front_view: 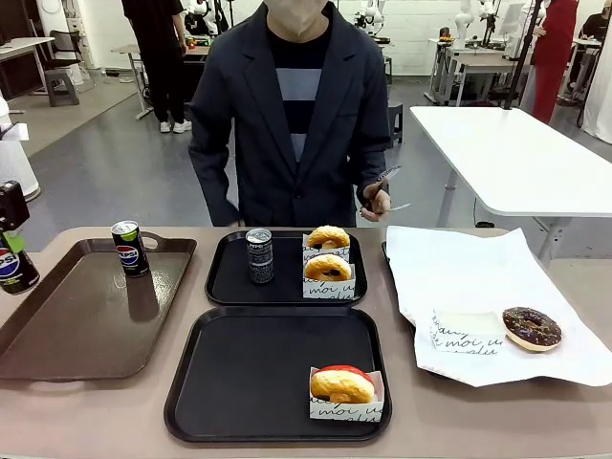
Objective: Set up donuts and drinks on trays.
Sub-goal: Pick up one Pepsi coke from the Handle tray and place it on the Flat Tray without a Pepsi coke.
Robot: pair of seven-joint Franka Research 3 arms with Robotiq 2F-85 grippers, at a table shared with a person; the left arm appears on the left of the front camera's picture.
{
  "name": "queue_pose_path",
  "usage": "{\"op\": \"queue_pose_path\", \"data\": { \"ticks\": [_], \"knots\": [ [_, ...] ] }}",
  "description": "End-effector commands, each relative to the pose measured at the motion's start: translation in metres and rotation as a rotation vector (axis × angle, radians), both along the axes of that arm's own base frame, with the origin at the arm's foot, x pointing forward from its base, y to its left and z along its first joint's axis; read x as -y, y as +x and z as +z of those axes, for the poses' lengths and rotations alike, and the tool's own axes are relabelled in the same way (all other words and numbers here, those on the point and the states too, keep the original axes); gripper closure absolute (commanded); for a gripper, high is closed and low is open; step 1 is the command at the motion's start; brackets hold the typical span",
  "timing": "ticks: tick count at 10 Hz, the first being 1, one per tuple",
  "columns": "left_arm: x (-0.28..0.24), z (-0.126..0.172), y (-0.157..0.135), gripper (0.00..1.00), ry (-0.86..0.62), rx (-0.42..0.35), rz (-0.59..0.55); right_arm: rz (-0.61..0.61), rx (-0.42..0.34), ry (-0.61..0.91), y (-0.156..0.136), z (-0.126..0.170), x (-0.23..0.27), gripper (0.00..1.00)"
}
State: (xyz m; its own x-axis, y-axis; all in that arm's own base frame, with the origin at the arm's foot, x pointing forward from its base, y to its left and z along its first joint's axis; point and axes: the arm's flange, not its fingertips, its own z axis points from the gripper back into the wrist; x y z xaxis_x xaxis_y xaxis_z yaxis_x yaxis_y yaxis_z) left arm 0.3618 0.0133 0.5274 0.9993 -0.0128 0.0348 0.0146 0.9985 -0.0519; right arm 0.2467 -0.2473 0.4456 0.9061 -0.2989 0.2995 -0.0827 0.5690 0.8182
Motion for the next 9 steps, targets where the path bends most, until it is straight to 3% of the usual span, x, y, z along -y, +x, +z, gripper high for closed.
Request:
{"op": "queue_pose_path", "data": {
  "ticks": [1, 4, 5, 7, 9],
  "knots": [
    [0.002, 0.004, 0.005, 1.0, 0.007, -0.001, -0.005, -0.002, 0.036, 0.025, 0.002, 0.001, 0.0, 0.0],
    [0.002, 0.004, 0.005, 1.0, 0.007, -0.001, -0.005, -0.002, 0.036, 0.025, 0.002, 0.001, 0.0, 0.0],
    [0.002, -0.001, 0.002, 0.42, 0.002, -0.005, -0.003, -0.002, 0.036, 0.025, 0.002, 0.001, 0.0, 0.0],
    [0.045, 0.0, 0.001, 0.42, 0.038, 0.083, -0.124, -0.002, 0.036, 0.025, 0.002, 0.001, 0.0, 0.0],
    [0.086, 0.003, -0.006, 0.42, 0.035, 0.126, -0.242, -0.002, 0.036, 0.025, 0.002, 0.001, 0.0, 0.0]
  ]
}}
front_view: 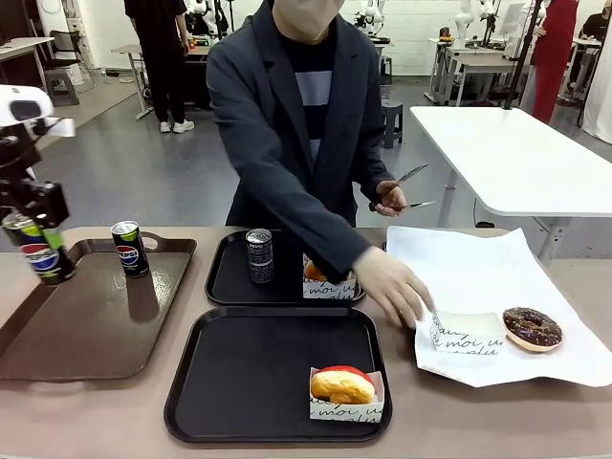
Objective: Set up donuts and drinks on trays.
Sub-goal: Pick up one Pepsi coke from the Handle tray and place it on the Flat Tray without a Pepsi coke.
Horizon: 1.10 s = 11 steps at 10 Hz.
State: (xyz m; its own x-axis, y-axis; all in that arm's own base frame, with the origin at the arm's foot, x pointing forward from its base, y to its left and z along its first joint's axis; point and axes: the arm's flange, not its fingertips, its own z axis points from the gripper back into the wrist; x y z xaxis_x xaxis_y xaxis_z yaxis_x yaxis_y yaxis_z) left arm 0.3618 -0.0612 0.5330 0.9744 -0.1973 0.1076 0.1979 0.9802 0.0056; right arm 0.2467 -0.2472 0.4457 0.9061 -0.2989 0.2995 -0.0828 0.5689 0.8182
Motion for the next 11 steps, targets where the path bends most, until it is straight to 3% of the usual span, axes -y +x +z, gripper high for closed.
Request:
{"op": "queue_pose_path", "data": {
  "ticks": [1, 5, 7, 11],
  "knots": [
    [0.032, -0.003, -0.009, 0.42, -0.004, 0.052, -0.109, -0.002, 0.036, 0.025, 0.002, 0.0, 0.0, 0.0],
    [0.107, -0.013, -0.019, 0.42, 0.044, 0.049, -0.293, -0.002, 0.036, 0.025, 0.002, 0.0, 0.0, 0.0],
    [0.12, -0.013, -0.027, 0.42, 0.063, 0.016, -0.305, -0.002, 0.036, 0.025, 0.002, 0.0, 0.0, 0.0],
    [0.115, -0.016, -0.026, 0.42, 0.059, 0.027, -0.281, -0.002, 0.036, 0.025, 0.002, 0.0, 0.0, 0.0]
  ]
}}
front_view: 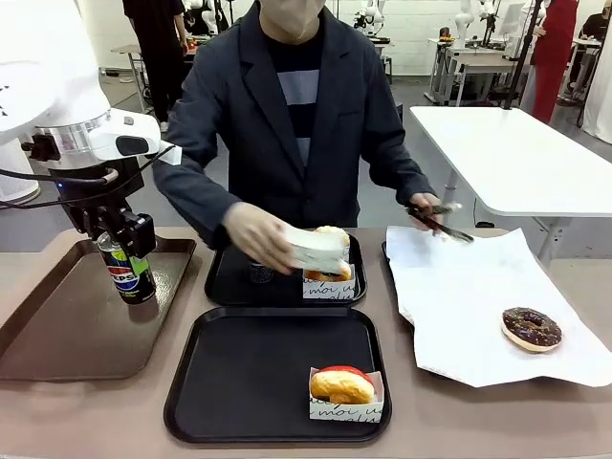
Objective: Set up donuts and drinks on trays.
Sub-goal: Pick up one Pepsi coke from the Handle tray and place it on the Flat Tray without a Pepsi coke.
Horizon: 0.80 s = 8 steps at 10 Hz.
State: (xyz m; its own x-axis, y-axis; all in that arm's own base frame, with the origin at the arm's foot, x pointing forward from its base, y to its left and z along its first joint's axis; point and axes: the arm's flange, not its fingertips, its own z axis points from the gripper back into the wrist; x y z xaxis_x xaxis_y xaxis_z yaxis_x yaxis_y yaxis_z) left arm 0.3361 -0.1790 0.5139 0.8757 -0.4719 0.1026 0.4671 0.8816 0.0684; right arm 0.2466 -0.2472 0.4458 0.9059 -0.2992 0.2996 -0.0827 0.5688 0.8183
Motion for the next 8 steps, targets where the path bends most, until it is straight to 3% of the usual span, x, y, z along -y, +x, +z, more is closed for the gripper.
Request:
{"op": "queue_pose_path", "data": {
  "ticks": [1, 5, 8],
  "knots": [
    [-0.003, 0.003, 0.0, 0.42, -0.004, 0.01, 0.006, -0.002, 0.036, 0.025, 0.002, 0.0, 0.0, 0.0],
    [0.008, -0.003, 0.005, 0.42, -0.019, 0.001, -0.033, -0.002, 0.036, 0.025, 0.002, 0.0, 0.0, 0.0],
    [0.037, -0.002, 0.022, 0.42, -0.008, 0.04, -0.084, -0.002, 0.036, 0.025, 0.002, 0.0, 0.0, 0.0]
  ]
}}
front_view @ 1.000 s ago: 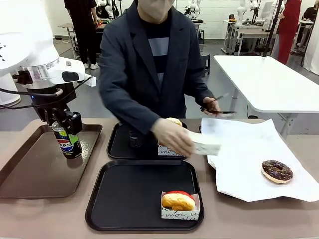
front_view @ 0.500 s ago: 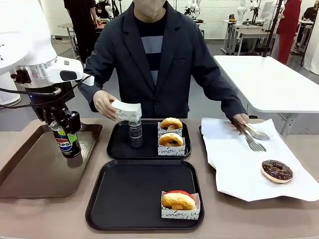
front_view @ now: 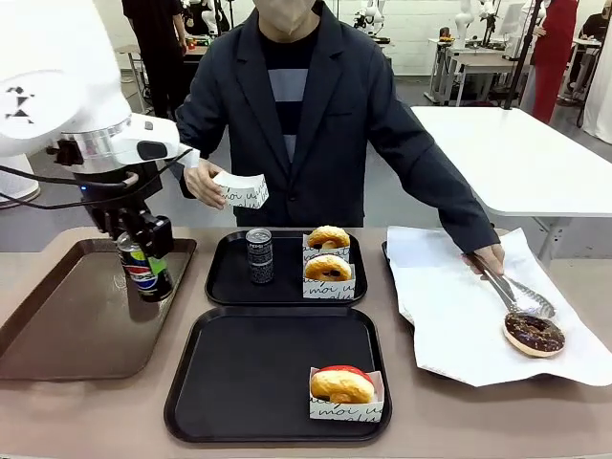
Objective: Set up donuts and drinks on trays.
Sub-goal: Pick up one Pepsi coke from the Handle tray and place it on the Flat Tray without a Pepsi coke.
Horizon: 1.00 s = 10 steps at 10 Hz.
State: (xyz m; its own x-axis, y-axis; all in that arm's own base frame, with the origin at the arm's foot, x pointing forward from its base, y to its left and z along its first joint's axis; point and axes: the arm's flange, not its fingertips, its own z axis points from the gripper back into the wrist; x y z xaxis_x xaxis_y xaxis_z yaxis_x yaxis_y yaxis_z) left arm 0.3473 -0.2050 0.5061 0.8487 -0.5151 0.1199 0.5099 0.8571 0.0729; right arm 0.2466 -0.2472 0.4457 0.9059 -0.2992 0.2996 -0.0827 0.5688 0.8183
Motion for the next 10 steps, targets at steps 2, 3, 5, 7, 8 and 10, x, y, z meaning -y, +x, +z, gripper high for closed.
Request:
{"op": "queue_pose_path", "data": {
  "ticks": [2, 3, 5, 7, 8, 10],
  "knots": [
    [0.033, 0.002, 0.027, 0.42, -0.002, 0.021, -0.067, -0.002, 0.036, 0.025, 0.002, 0.0, 0.0, 0.0],
    [0.044, -0.001, 0.035, 0.42, -0.005, 0.02, -0.087, -0.002, 0.036, 0.025, 0.002, 0.0, 0.0, 0.0],
    [0.067, -0.013, 0.05, 0.42, -0.01, 0.002, -0.131, -0.002, 0.036, 0.025, 0.002, 0.0, 0.0, 0.0],
    [0.091, -0.028, 0.062, 0.42, -0.029, -0.031, -0.175, -0.002, 0.036, 0.025, 0.002, 0.0, 0.0, 0.0],
    [0.099, -0.034, 0.065, 0.42, -0.033, -0.043, -0.192, -0.002, 0.036, 0.025, 0.002, 0.0, 0.0, 0.0],
    [0.112, -0.049, 0.07, 0.42, -0.04, -0.061, -0.219, -0.002, 0.036, 0.025, 0.002, 0.0, 0.0, 0.0]
  ]
}}
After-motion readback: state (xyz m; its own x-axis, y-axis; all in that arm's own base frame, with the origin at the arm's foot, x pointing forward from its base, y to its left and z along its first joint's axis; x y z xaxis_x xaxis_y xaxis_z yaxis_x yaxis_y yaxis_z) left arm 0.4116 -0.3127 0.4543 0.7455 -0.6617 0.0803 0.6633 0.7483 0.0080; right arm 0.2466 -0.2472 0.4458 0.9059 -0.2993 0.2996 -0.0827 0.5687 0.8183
